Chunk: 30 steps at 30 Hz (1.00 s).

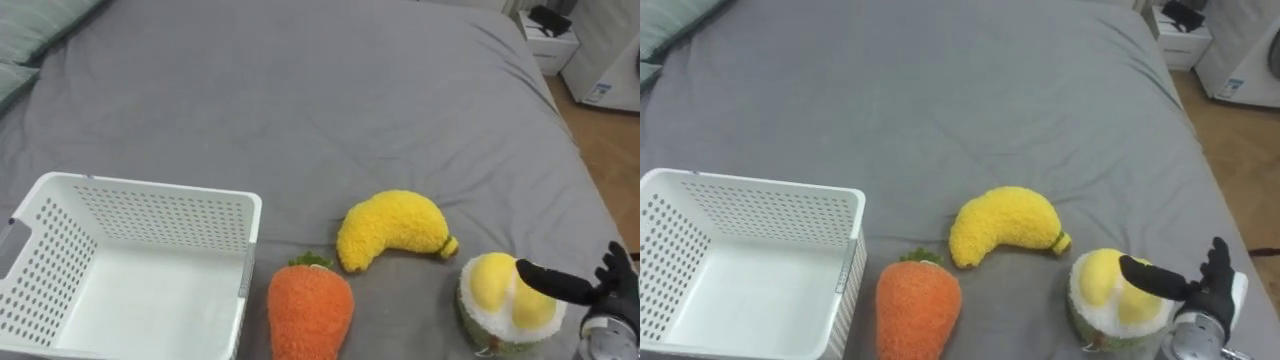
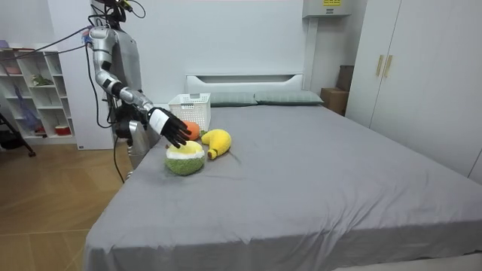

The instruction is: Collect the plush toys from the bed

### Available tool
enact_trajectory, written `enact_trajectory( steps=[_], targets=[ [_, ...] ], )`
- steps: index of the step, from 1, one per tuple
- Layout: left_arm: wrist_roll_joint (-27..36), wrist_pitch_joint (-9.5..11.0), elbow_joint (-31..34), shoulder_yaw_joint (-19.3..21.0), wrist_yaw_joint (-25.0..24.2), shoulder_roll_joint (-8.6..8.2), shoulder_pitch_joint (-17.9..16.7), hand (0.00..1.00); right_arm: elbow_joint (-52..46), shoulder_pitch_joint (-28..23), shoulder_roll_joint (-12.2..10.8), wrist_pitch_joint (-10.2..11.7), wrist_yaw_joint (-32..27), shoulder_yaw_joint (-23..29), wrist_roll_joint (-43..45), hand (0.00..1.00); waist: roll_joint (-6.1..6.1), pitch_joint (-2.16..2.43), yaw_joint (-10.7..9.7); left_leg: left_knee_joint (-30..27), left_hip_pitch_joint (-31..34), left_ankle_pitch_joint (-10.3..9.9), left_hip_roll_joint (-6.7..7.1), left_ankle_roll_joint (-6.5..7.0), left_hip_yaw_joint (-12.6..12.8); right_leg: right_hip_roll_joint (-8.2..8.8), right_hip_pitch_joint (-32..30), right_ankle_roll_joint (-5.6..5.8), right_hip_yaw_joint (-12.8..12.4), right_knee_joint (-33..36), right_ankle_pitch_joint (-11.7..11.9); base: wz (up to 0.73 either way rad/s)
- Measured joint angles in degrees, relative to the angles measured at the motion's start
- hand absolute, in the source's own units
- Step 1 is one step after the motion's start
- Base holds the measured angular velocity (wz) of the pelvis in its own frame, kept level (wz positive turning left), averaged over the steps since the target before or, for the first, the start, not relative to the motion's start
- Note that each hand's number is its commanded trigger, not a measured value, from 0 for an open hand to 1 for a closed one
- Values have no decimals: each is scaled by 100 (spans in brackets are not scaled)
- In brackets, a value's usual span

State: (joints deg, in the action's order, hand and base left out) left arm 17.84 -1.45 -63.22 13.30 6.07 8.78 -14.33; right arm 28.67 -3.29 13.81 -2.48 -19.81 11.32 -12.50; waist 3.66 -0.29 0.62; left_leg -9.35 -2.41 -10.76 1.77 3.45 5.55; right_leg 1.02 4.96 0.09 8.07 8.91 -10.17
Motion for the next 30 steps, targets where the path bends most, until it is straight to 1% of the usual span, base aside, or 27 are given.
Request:
enact_trajectory(
  steps=[4,9,11,14,15,17,20,21,24,27,28,30],
  targets=[
    [-7,-3,-27,-3,-32,1,-72,0,261,0,6,0,64,-124,158,0,-5,5,106,-28,13,0,0,-1,-27,-3,-3,1,21,3,0,2],
    [-6,-79,-20,-7,-14,6,-143,0,783,27,7,-10,258,-398,163,0,-1,7,145,-104,27,1,11,0,-93,3,7,1,84,-2,0,6],
    [-5,-88,-20,-7,6,6,-161,0,896,49,8,-9,272,-425,245,0,-1,7,144,-119,40,1,12,0,-109,5,15,1,109,-1,0,7],
    [-5,-108,-3,-7,36,4,-140,0,1098,93,8,-1,312,-426,691,0,12,17,122,-139,85,1,18,-1,-171,9,20,0,161,-1,1,10],
    [-6,-108,23,-8,74,-10,-131,0,1194,92,8,-2,324,-428,960,0,21,20,126,-138,80,1,21,-1,-187,12,15,1,177,-9,0,6],
    [-15,-111,29,-14,109,-14,-128,0,1390,97,12,1,351,-447,1316,0,34,35,128,-145,76,1,22,-1,-193,16,23,1,184,-21,0,2],
    [-211,-113,10,-4,118,-11,-124,0,1851,88,57,2,436,-443,1737,0,78,43,139,-150,56,1,32,-1,-215,17,43,0,213,-30,0,3],
    [-289,-120,7,-2,118,-10,-144,0,2020,78,84,-2,437,-419,1888,0,85,30,133,-149,32,2,42,0,-250,21,102,0,236,-35,0,5],
    [-471,-148,7,4,115,-10,-177,0,2235,46,138,-6,437,-302,2222,0,115,15,131,-147,17,1,52,2,-259,27,145,1,237,-37,-1,1],
    [-508,-187,8,8,112,-5,-170,0,2394,53,207,1,435,-258,2340,0,118,13,129,-158,-5,2,61,6,-268,45,143,3,236,-36,-2,0],
    [-507,-191,6,8,106,9,-170,0,2489,55,238,0,435,-240,2393,0,112,20,131,-158,-21,1,65,8,-274,54,156,5,242,-36,-6,0],
    [-506,-186,-40,14,97,30,-169,0,2576,77,238,4,435,-110,2555,0,107,18,129,-160,-18,7,75,18,-296,66,163,7,281,-36,-6,6]
  ],
)
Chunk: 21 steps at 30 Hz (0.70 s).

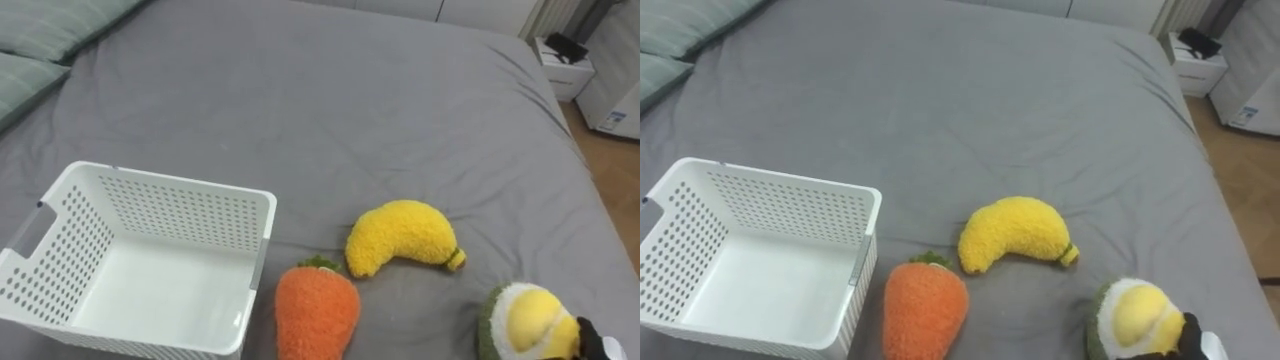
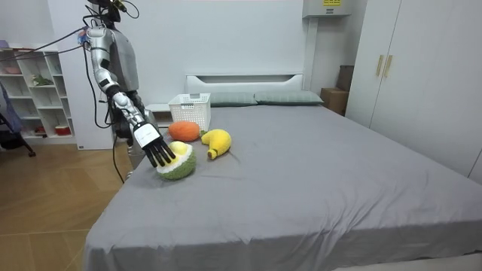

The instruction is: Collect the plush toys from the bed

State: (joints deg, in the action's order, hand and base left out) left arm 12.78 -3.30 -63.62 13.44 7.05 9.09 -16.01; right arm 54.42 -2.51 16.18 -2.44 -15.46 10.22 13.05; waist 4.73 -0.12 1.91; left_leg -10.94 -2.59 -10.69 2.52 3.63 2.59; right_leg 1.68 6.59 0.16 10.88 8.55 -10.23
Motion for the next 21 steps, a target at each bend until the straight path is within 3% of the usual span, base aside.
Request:
enact_trajectory(
  steps=[5,6,7,8,21],
  targets=[
    [1,-19,-90,-3,5,77,-4,0,353,32,28,14,-4,25,377,0,-16,-3,-10,-16,-1,5,10,6,-41,1,31,2,45,-5,-1,5],
    [0,-17,-116,-4,5,84,3,0,355,32,36,24,0,25,487,5,-31,-2,-15,-35,0,4,10,6,-44,5,33,2,46,-4,-1,0],
    [0,-15,-122,-7,5,88,20,0,384,31,57,59,3,17,544,75,-40,-2,-9,-37,0,4,9,6,-47,21,34,2,50,-1,-1,0],
    [-1,-10,-122,-8,4,90,29,0,409,33,66,68,3,16,557,100,-43,-2,-3,-39,-1,4,9,6,-50,23,35,2,52,0,-1,0],
    [-252,1,-121,-10,2,90,150,0,475,150,115,117,-244,99,591,100,-49,2,28,4,0,5,11,5,-41,-8,35,6,43,-76,4,0]
  ],
)
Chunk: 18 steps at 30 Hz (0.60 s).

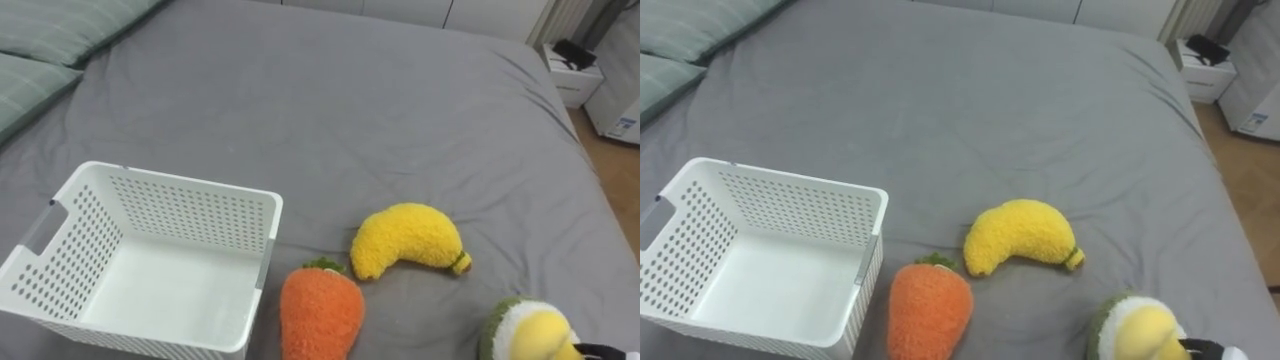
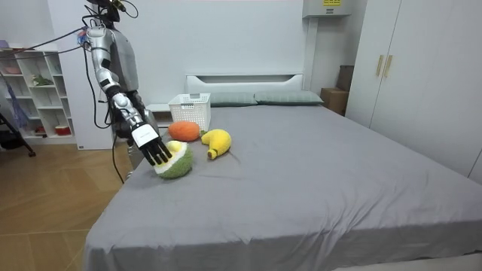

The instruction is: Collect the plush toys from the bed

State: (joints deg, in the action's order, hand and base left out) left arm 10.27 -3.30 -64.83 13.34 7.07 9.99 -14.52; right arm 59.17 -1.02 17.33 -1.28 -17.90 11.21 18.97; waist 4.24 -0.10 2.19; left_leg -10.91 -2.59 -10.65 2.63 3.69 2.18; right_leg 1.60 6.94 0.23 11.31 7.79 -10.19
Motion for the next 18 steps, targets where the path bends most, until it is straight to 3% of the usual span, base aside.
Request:
enact_trajectory(
  steps=[7,18],
  targets=[
    [-203,-20,-105,5,2,-3,1,0,-113,-12,-38,-3,-96,-88,-22,100,-1,16,134,27,21,3,4,-2,-12,-9,1,5,-1,-8,9,0],
    [-200,-15,-154,11,-130,-5,-40,0,-147,-53,-48,3,-209,-85,-190,100,-30,11,130,-39,34,2,11,-1,-77,33,31,13,77,1,11,3]
  ],
)
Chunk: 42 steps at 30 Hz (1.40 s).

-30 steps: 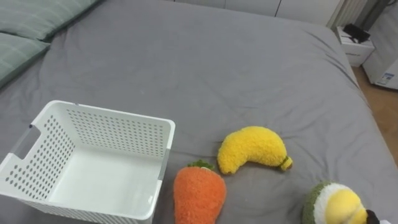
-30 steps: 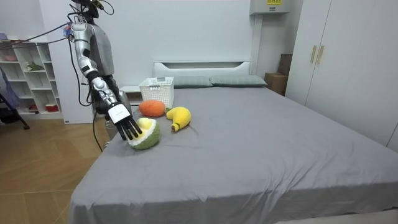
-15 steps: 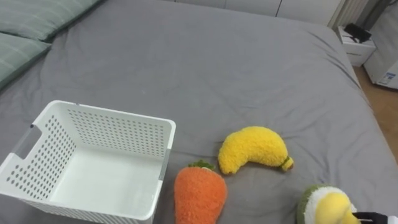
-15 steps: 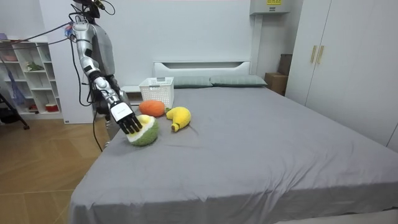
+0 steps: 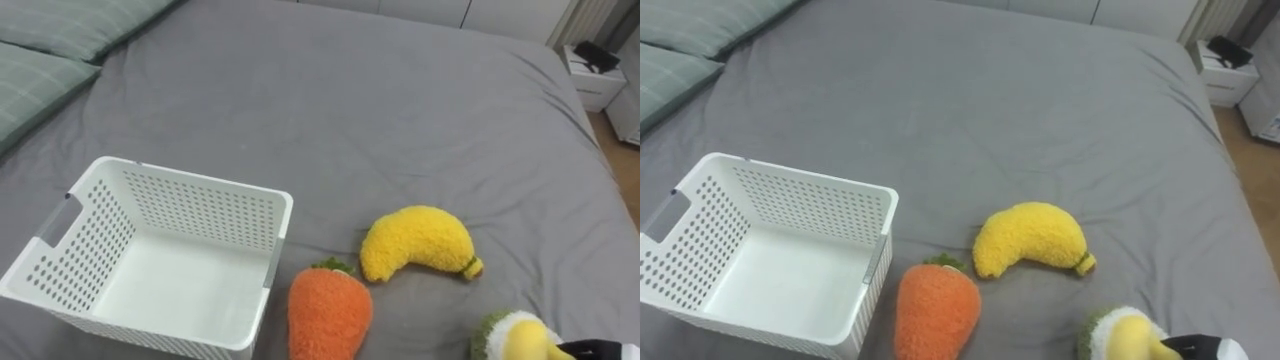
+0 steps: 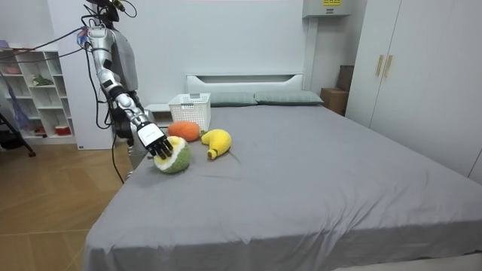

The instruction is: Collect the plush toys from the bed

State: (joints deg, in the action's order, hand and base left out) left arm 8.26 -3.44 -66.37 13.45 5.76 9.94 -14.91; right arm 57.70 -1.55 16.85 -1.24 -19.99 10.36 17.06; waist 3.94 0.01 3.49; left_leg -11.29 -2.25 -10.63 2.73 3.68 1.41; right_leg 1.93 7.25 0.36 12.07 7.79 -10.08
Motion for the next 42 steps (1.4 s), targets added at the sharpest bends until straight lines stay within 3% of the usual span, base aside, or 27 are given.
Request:
enact_trajectory(
  steps=[5,11,18,23,27,34,42],
  targets=[
    [6,16,3,-1,-199,-1,-4,0,-233,-107,-1,44,15,0,-29,100,30,29,-5,-7,73,1,0,0,0,-6,-41,0,3,2,0,0],
    [40,44,99,-3,-240,0,-6,0,-472,-156,-2,60,21,-2,-119,100,15,27,-18,-2,80,3,1,1,4,-12,-38,0,8,3,1,0],
    [33,131,123,-3,-220,0,182,0,-1981,-299,-14,42,22,-8,-131,100,13,13,-25,1,61,11,-2,7,26,1,-57,1,3,15,0,-1],
    [112,132,119,-11,-202,-27,224,0,-2878,-258,-19,26,38,-19,-46,100,2,35,6,43,53,19,-8,12,113,-18,-133,1,-68,23,0,-8],
    [140,130,126,-69,-114,-66,220,0,-3935,-229,-16,-11,198,-55,70,100,-14,-15,-34,89,70,32,-12,16,136,-19,-183,1,-99,66,1,-6],
    [450,128,220,-111,-101,-147,310,0,-5450,-187,46,-89,521,-232,99,100,-35,-9,-23,133,115,36,-9,23,146,-11,-238,3,-94,111,2,-1],
    [465,147,222,-118,-124,-213,276,0,-6357,183,61,-145,960,-257,74,100,-28,-4,23,127,146,39,-10,27,142,-5,-264,3,-82,119,3,0]
  ],
)
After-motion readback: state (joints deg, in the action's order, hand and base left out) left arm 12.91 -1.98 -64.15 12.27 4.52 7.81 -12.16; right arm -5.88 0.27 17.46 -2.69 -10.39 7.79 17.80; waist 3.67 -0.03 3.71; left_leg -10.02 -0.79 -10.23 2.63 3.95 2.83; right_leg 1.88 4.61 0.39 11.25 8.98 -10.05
